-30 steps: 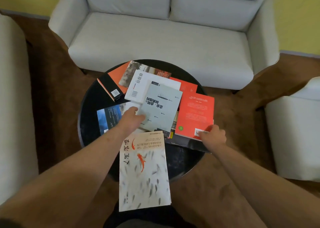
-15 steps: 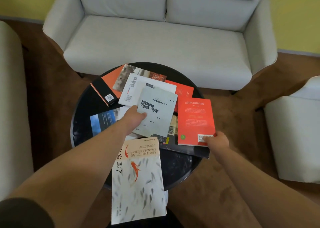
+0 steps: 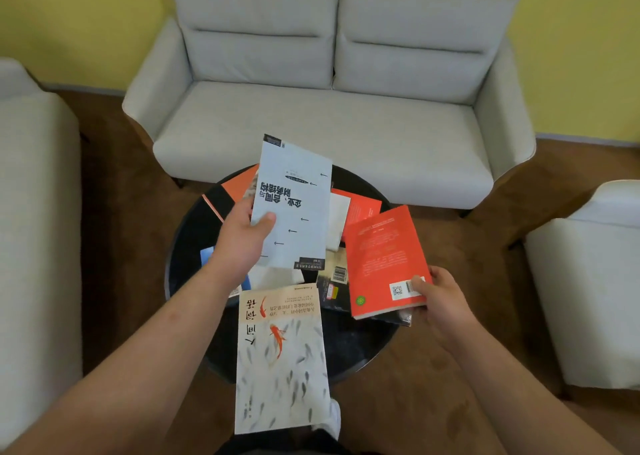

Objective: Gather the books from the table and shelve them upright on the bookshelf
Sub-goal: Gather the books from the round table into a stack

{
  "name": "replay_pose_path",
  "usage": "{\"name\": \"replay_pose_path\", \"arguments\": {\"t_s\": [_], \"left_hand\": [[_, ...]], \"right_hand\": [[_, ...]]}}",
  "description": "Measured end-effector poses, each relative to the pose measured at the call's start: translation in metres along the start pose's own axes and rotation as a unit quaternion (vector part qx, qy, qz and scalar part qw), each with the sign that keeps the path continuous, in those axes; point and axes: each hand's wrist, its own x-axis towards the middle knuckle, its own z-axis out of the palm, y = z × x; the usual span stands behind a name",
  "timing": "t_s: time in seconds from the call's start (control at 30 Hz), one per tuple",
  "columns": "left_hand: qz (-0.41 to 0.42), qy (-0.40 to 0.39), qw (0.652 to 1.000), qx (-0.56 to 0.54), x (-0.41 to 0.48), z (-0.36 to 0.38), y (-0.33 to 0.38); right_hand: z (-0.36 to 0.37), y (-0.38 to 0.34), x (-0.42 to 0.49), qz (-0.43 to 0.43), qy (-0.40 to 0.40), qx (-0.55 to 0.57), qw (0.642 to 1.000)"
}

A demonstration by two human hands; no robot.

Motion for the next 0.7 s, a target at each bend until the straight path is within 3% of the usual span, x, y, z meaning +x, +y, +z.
{"name": "replay_pose_path", "arguments": {"t_s": [0.27, 0.47, 0.57, 0.7], "left_hand": [[-0.151, -0.078, 0.985, 0.026, -0.077, -0.063, -0.043], [-0.216, -0.046, 0.975, 0.013, -0.122, -0.067, -0.107], [-0.223, -0.046, 0.973, 0.039, -0.134, -0.063, -0.127], [-0.154, -0.057, 0.98, 0.113, -0.143, -0.057, -0.13]], "right_hand": [[-0.008, 0.024, -0.055, -0.011, -0.026, 0.017, 0.999], [-0.007, 0.039, -0.093, -0.005, -0.008, 0.028, 1.0], [-0.005, 0.041, -0.115, 0.008, -0.011, 0.055, 0.998], [0.0, 0.045, -0.137, 0.013, -0.013, 0.073, 0.997]]}}
